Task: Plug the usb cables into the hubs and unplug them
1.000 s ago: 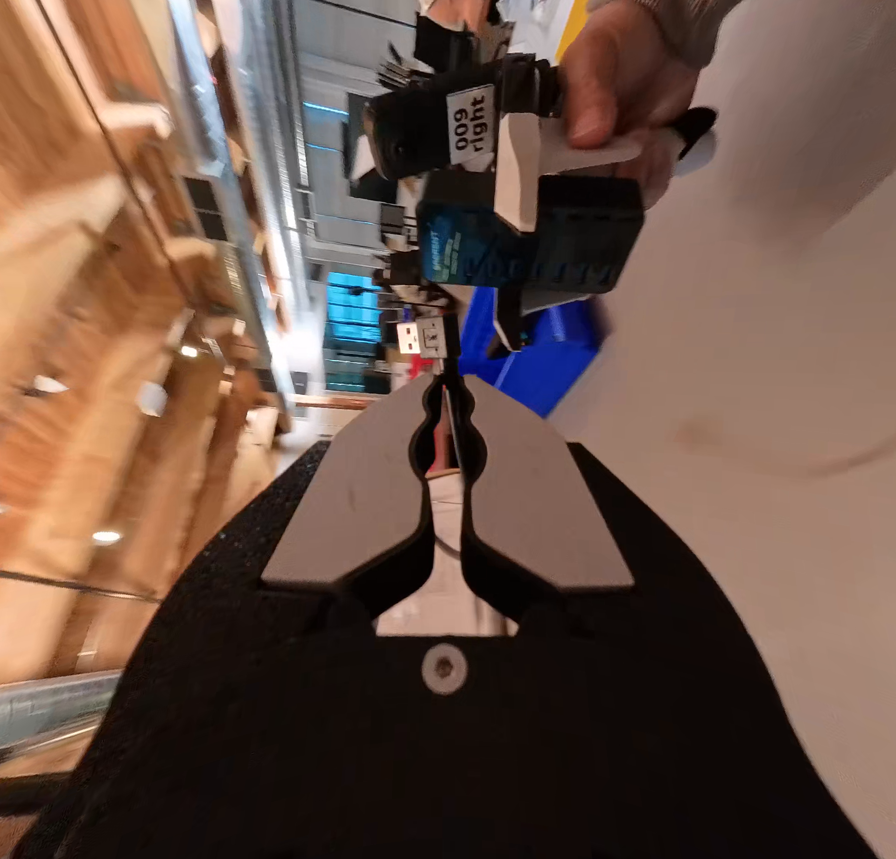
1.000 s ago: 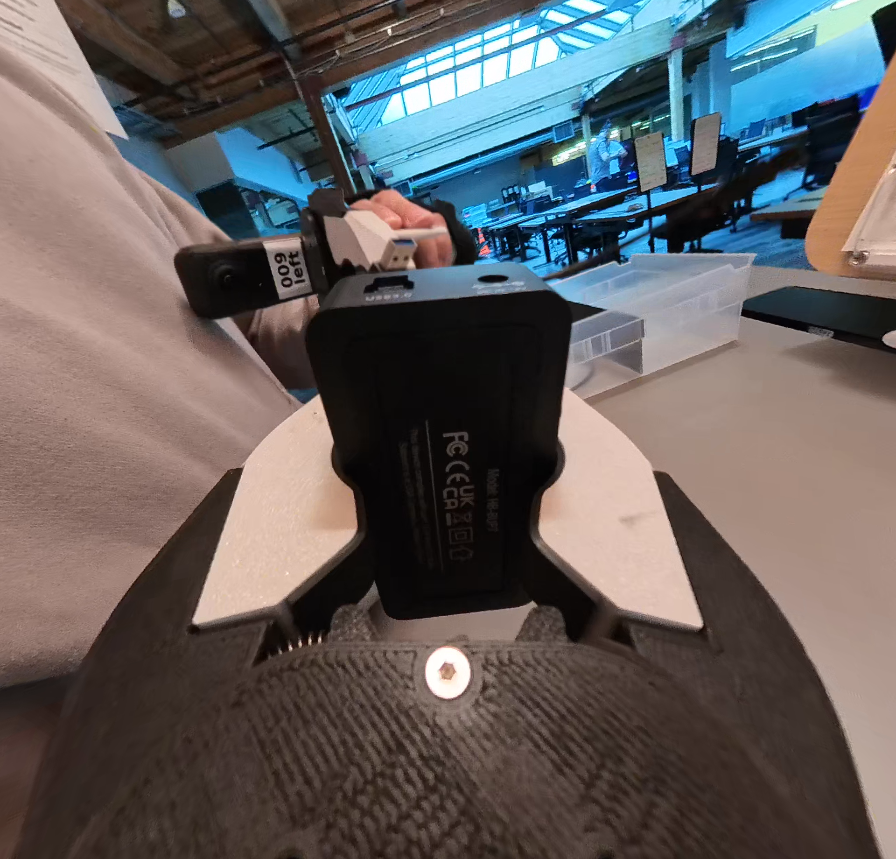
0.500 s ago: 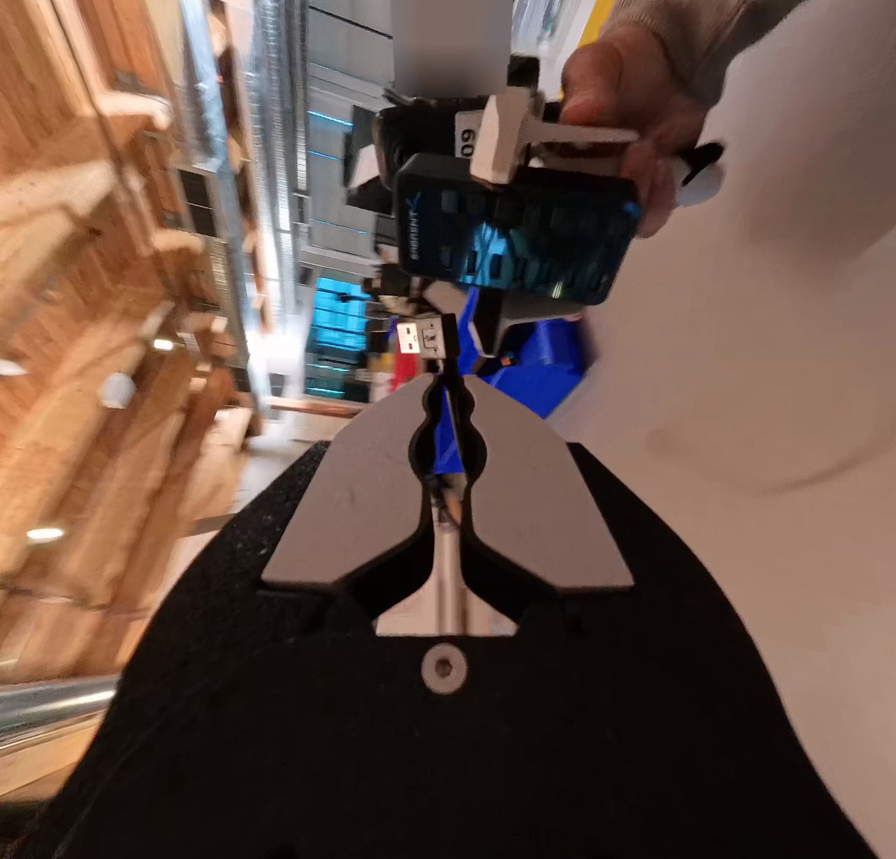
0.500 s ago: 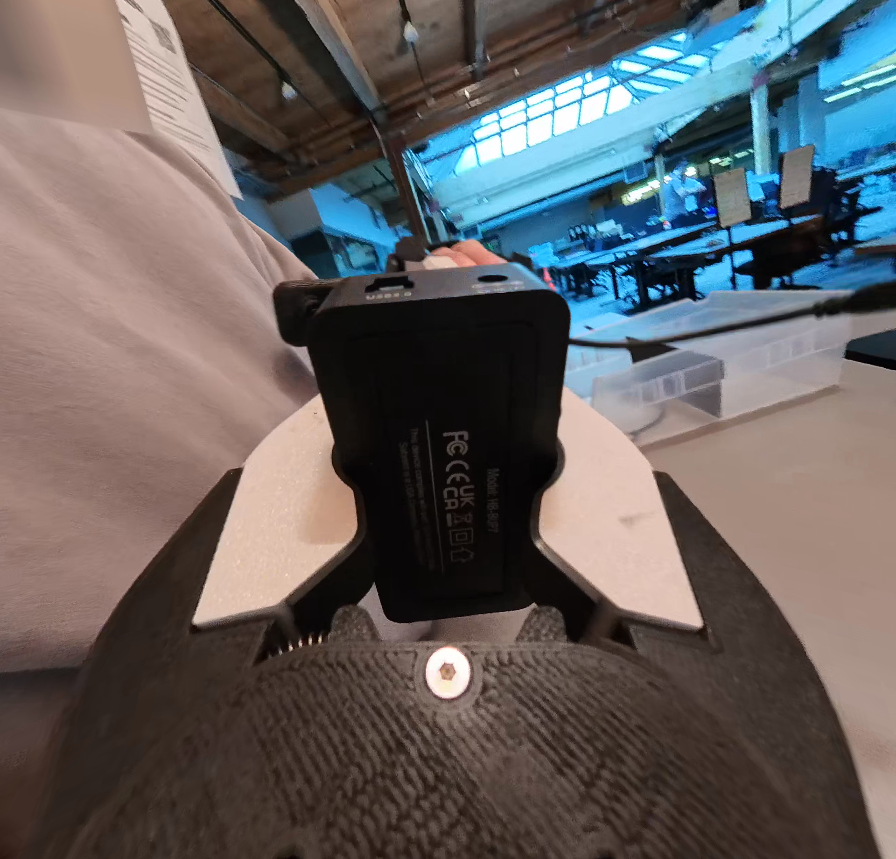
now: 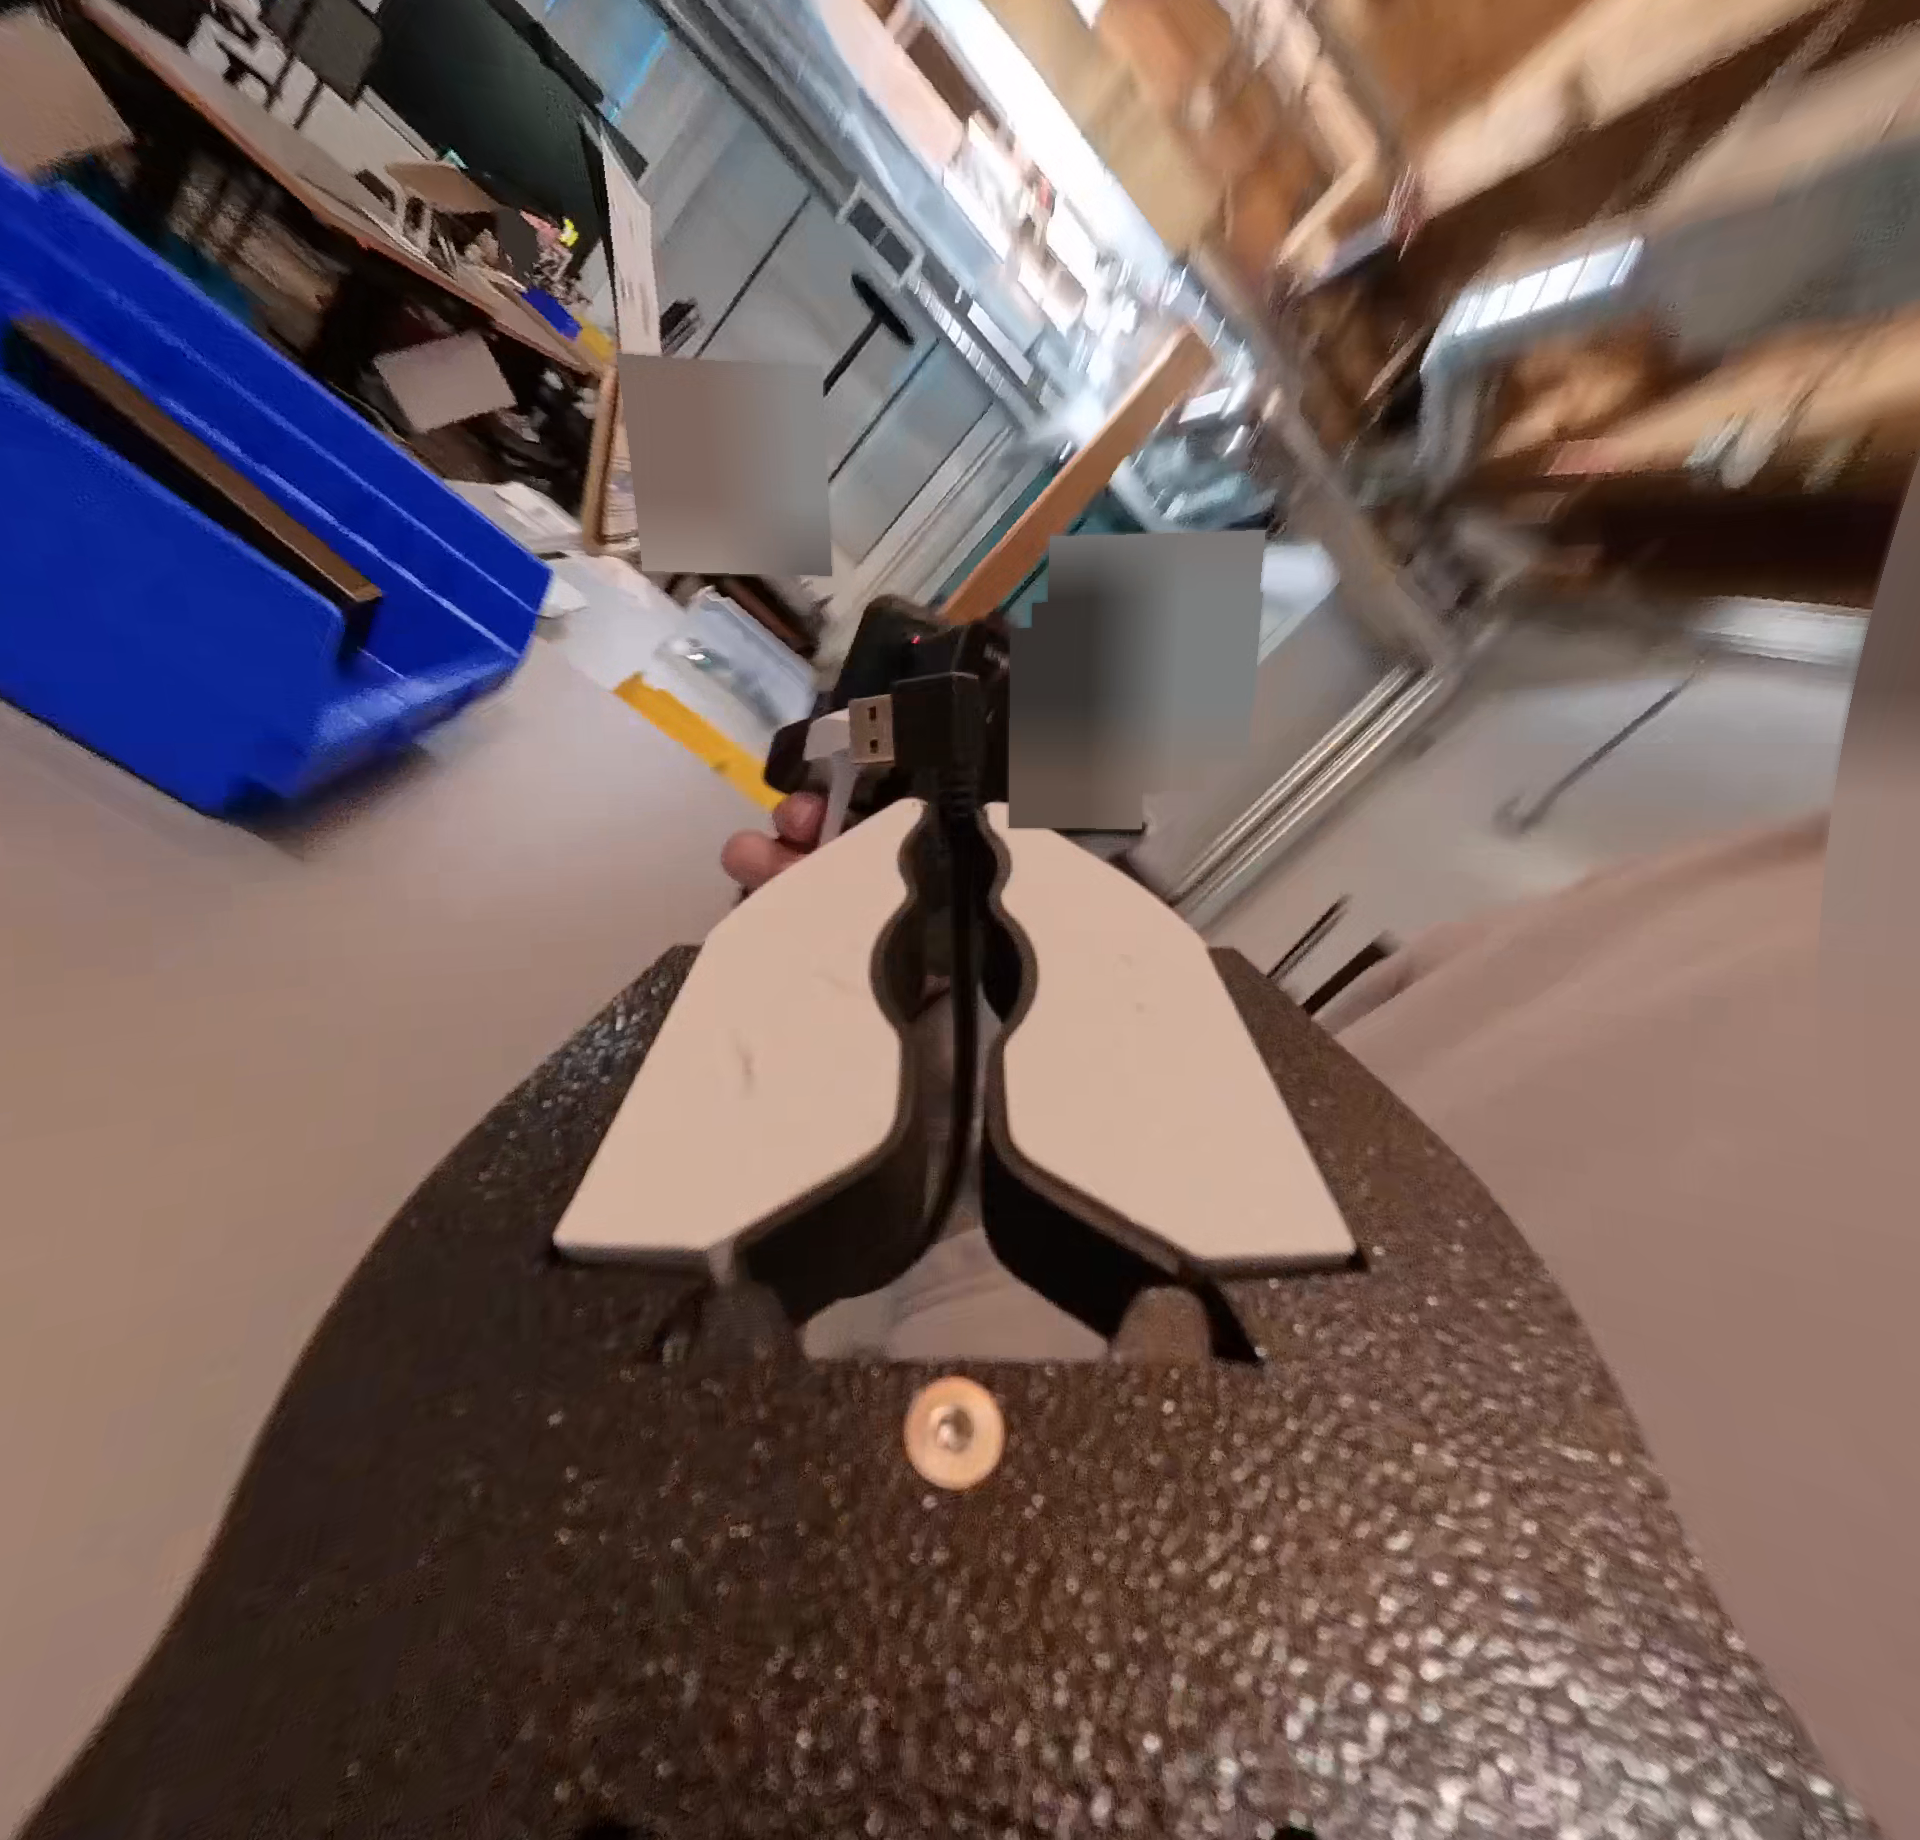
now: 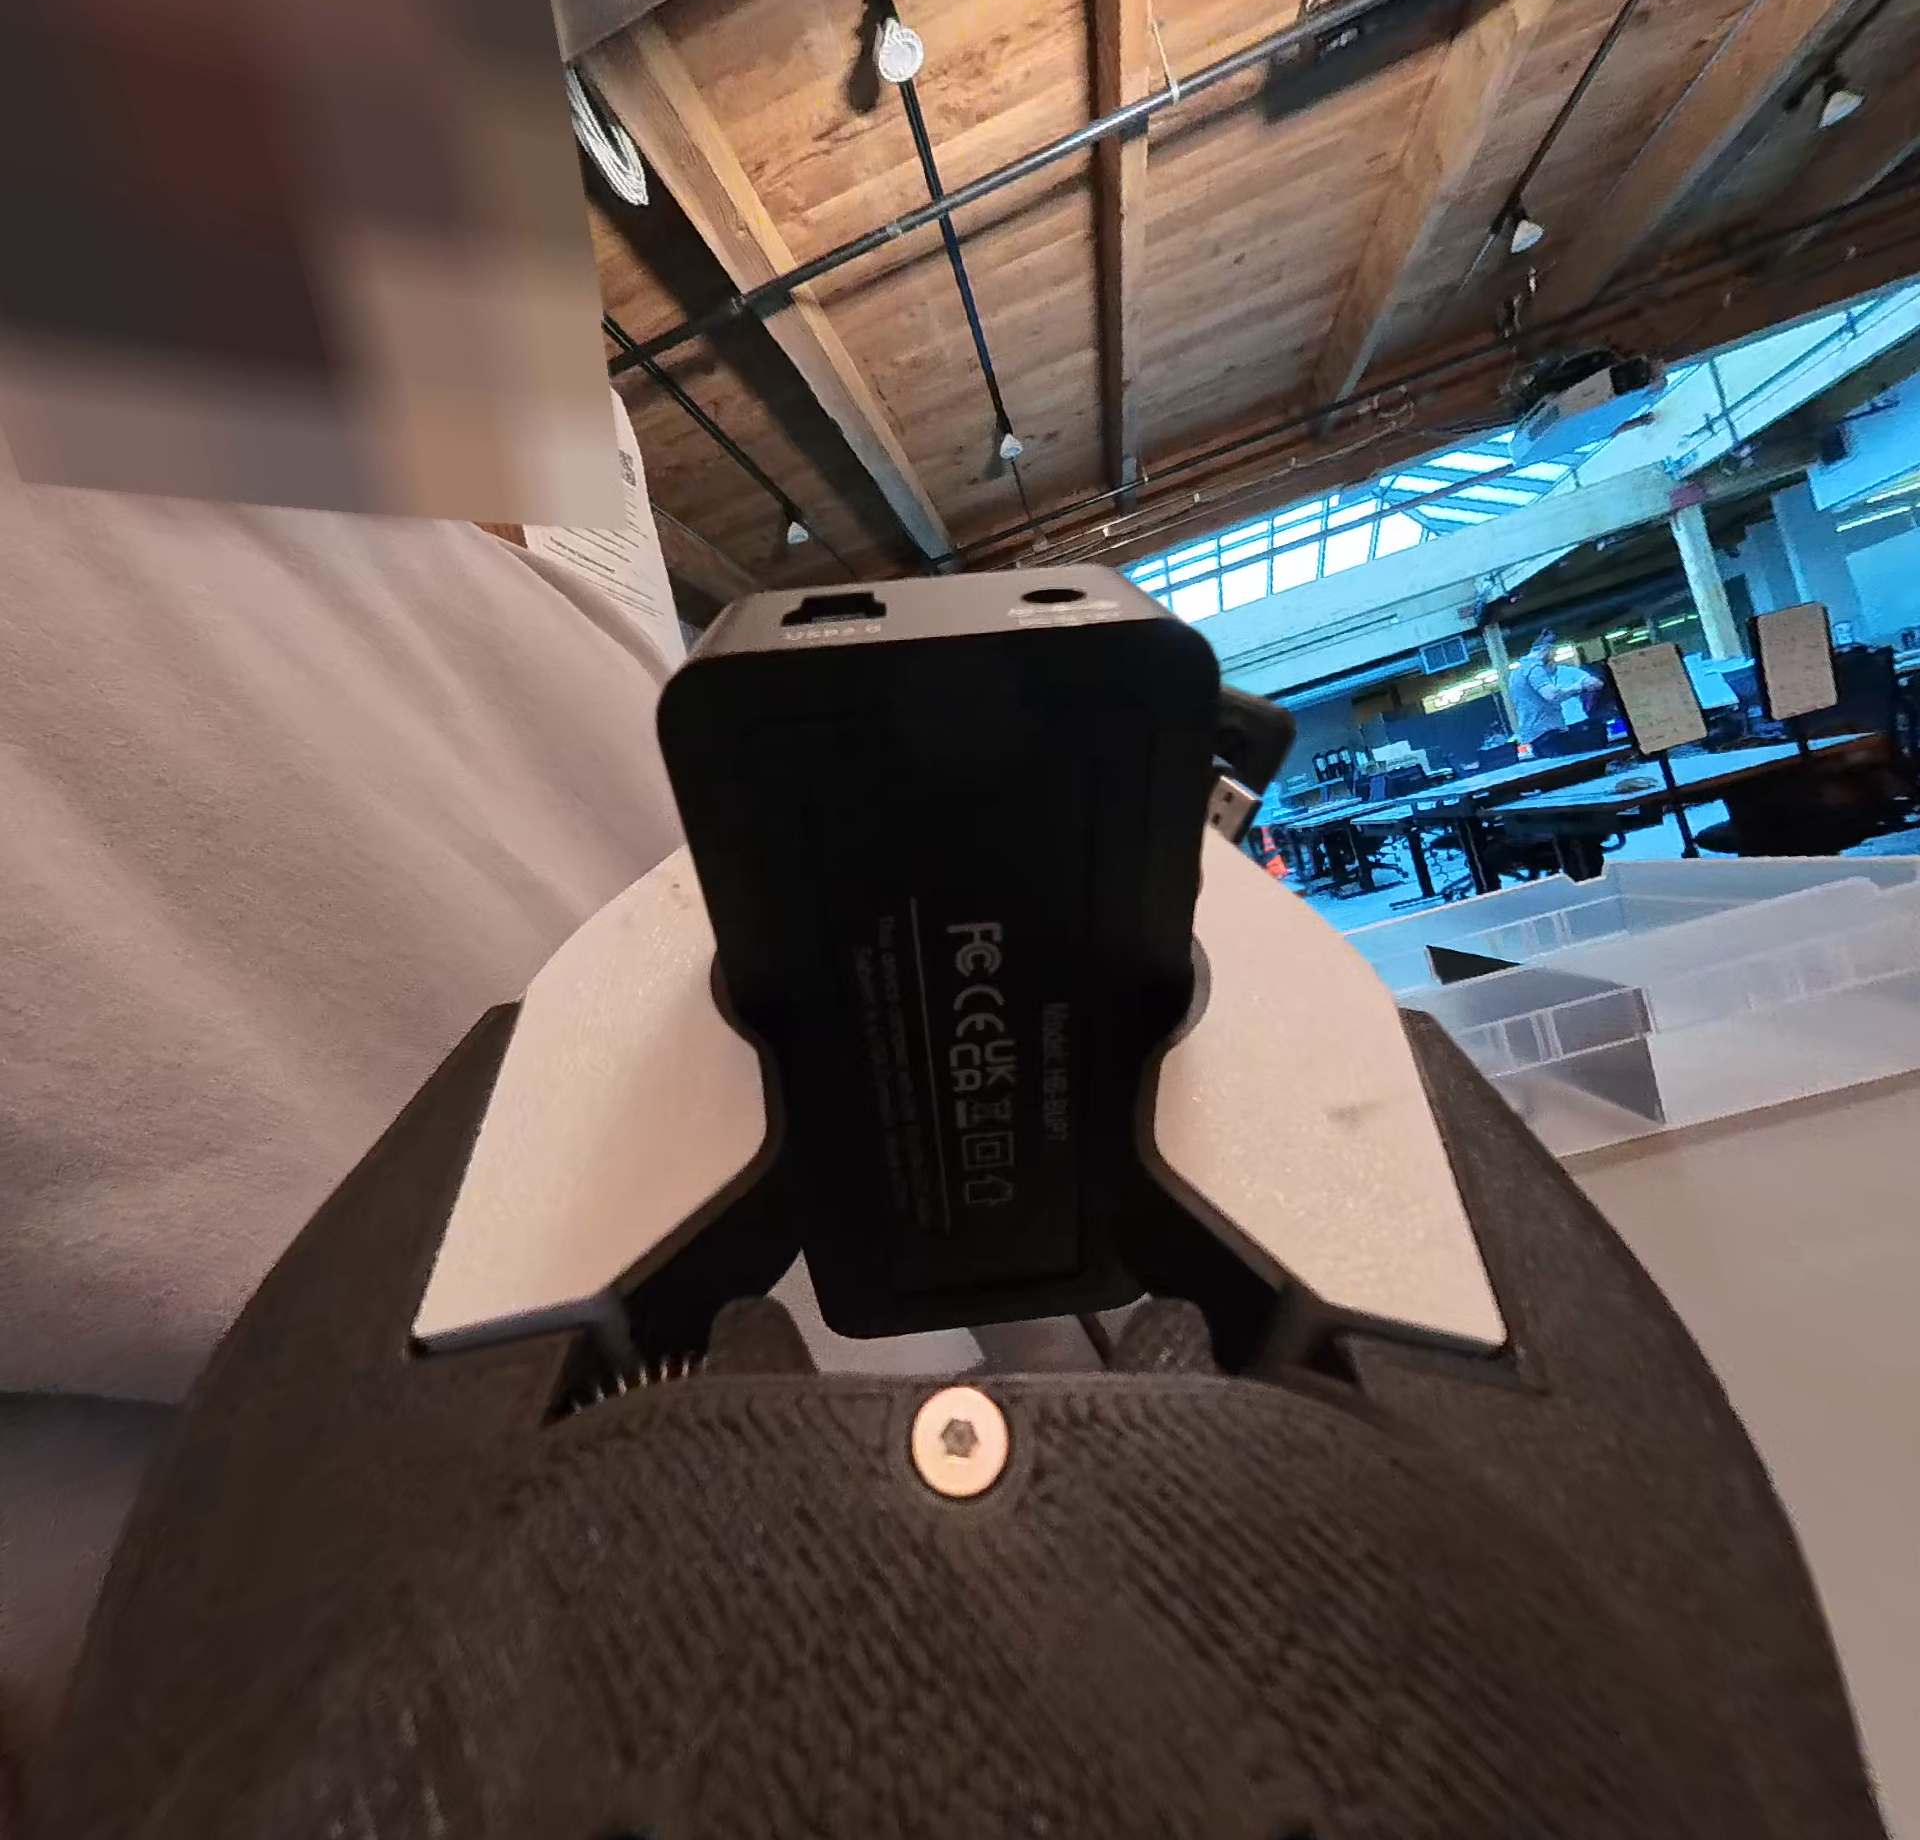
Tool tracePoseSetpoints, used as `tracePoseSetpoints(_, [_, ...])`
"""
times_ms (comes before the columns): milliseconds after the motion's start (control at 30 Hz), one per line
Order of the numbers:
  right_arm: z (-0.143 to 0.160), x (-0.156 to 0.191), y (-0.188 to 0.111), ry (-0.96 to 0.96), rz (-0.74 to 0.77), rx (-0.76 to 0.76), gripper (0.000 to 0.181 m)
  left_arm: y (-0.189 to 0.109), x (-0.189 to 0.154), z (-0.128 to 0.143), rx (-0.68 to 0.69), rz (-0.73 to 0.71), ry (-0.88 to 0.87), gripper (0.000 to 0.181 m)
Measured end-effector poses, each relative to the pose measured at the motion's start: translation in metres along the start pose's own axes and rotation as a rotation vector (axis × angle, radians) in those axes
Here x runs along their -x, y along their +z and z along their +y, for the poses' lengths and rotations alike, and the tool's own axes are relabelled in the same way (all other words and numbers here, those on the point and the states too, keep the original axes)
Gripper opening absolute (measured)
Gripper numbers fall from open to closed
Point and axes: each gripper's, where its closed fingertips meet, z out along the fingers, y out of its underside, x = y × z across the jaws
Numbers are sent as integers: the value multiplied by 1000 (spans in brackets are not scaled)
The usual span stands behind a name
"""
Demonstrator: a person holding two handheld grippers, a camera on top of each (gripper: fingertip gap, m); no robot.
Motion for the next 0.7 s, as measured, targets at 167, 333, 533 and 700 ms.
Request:
tracePoseSetpoints(167, [3,-14,-7,-109,108,23,76,-1,15,7,-139,136,-527,4])
tracePoseSetpoints(333, [19,-39,-13,-392,298,202,76,13,21,30,-139,119,-723,4])
tracePoseSetpoints(533, [25,-46,-6,-519,353,240,76,25,31,26,-229,46,-737,4])
tracePoseSetpoints(700, [30,-49,-4,-541,361,224,76,34,23,29,-233,43,-749,4])
